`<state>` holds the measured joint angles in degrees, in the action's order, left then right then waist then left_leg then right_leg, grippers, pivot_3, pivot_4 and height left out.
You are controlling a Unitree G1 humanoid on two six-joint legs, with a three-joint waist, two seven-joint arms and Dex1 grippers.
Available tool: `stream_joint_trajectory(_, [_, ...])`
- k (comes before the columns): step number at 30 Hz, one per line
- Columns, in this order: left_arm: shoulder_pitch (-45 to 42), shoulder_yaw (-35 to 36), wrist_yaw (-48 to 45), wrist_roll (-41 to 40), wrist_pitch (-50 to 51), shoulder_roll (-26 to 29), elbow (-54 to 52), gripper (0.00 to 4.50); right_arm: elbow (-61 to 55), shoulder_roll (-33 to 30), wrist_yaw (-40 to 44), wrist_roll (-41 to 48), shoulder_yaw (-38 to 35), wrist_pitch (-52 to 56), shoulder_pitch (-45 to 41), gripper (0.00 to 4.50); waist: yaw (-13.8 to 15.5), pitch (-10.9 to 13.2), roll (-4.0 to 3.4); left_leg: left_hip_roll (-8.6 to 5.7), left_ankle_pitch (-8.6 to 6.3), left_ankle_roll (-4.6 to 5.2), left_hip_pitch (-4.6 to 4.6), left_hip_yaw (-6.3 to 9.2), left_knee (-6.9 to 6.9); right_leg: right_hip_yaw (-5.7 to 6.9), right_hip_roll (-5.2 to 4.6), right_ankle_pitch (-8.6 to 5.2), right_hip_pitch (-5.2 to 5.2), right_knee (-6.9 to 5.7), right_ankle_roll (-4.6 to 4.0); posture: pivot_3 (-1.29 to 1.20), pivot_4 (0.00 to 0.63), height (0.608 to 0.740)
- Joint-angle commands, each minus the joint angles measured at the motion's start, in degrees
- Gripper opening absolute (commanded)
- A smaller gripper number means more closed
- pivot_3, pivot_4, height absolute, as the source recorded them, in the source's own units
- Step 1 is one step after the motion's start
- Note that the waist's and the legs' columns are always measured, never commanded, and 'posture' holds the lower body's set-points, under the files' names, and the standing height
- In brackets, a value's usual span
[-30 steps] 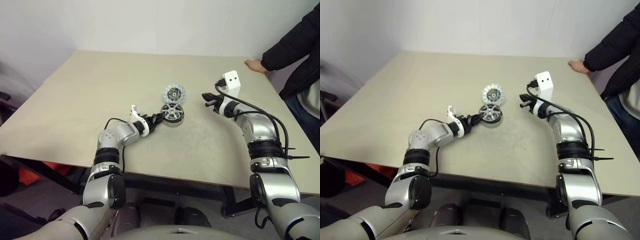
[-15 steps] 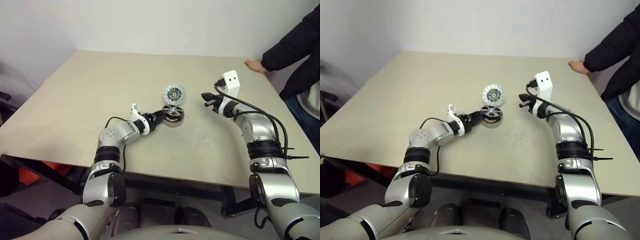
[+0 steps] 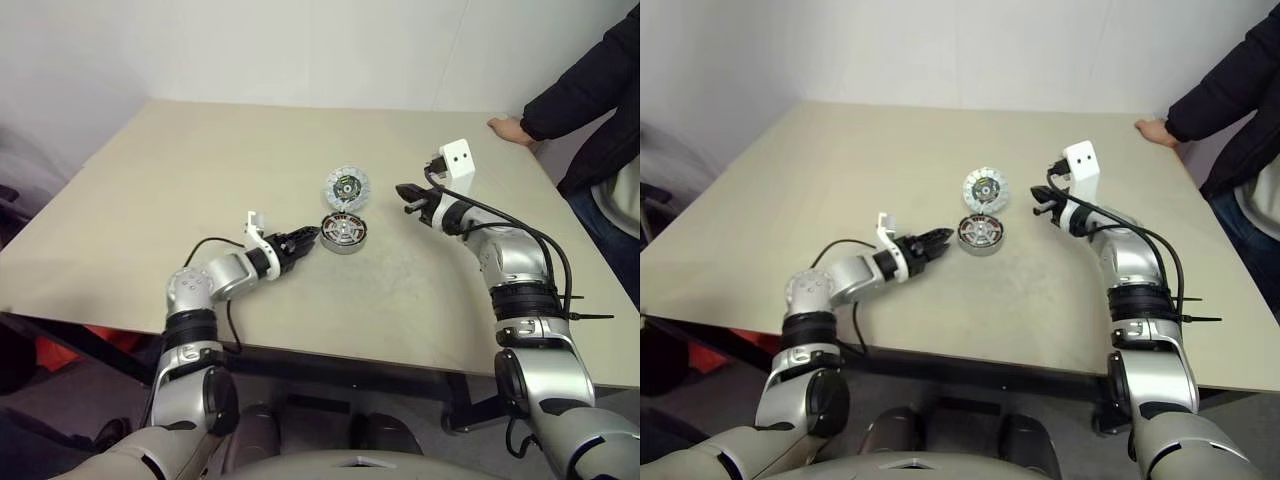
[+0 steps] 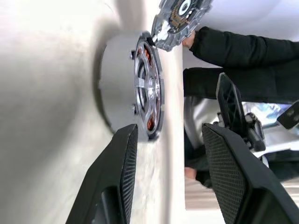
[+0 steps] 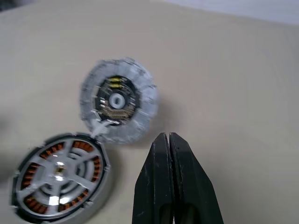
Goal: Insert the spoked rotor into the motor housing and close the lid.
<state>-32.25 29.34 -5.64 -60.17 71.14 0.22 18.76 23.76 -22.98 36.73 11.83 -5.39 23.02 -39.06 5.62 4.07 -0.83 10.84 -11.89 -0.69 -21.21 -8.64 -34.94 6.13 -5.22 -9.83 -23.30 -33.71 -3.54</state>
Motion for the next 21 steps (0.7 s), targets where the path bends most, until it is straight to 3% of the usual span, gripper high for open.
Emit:
stream_joint_trajectory(1, [2.9,1.1,1.6,-3.9,3.5,1.6,-7.6,2.3,-4.2,2.2,1.1,1.8,1.4,0.7,-0.2,0.0,-0.1,0.0,0.0,0.01,-0.01,-0.02,0.04,-0.01,0.0,-0.01,0.0,0.0,0.01,-0.01,0.0,0.0,0.0,0.74])
stream_joint_trajectory(6, [4.3,2.3,3.8,-4.8,1.5,1.7,-10.0,2.3,-5.4,6.8,2.7,2.1,5.1,2.1,0.8,0.0,-0.1,0.0,0.0,0.01,0.04,-0.11,0.09,0.02,0.0,0.0,0.01,-0.2,0.07,-0.01,0.35,0.0,0.0,0.74])
stream_joint_trajectory(11, [4.3,2.3,5.7,-5.0,-0.9,1.3,-11.2,2.3,1.0,10.9,1.6,-0.3,8.0,0.6,1.6,0.0,0.0,0.0,0.0,0.0,0.04,-0.12,0.12,0.05,0.0,-0.01,0.0,-0.21,0.12,0.0,0.36,0.0,0.0,0.74])
stream_joint_trajectory(15, [4.5,2.6,7.0,-5.4,-2.2,1.8,-12.1,2.3,5.3,10.8,-0.2,-2.5,8.6,-1.6,1.3,0.0,-0.1,0.0,0.0,0.0,0.03,-0.12,0.08,0.06,0.01,-0.01,0.0,-0.2,0.12,0.02,0.35,0.0,0.0,0.74])
stream_joint_trajectory(21, [4.4,3.2,7.6,-6.2,-4.0,3.0,-12.1,2.3,-0.1,8.0,1.4,-1.6,7.4,-1.1,0.5,0.0,0.0,0.0,0.01,-0.02,0.08,-0.2,0.12,0.06,0.05,-0.02,0.0,-0.21,0.11,0.01,0.37,0.0,0.0,0.74])
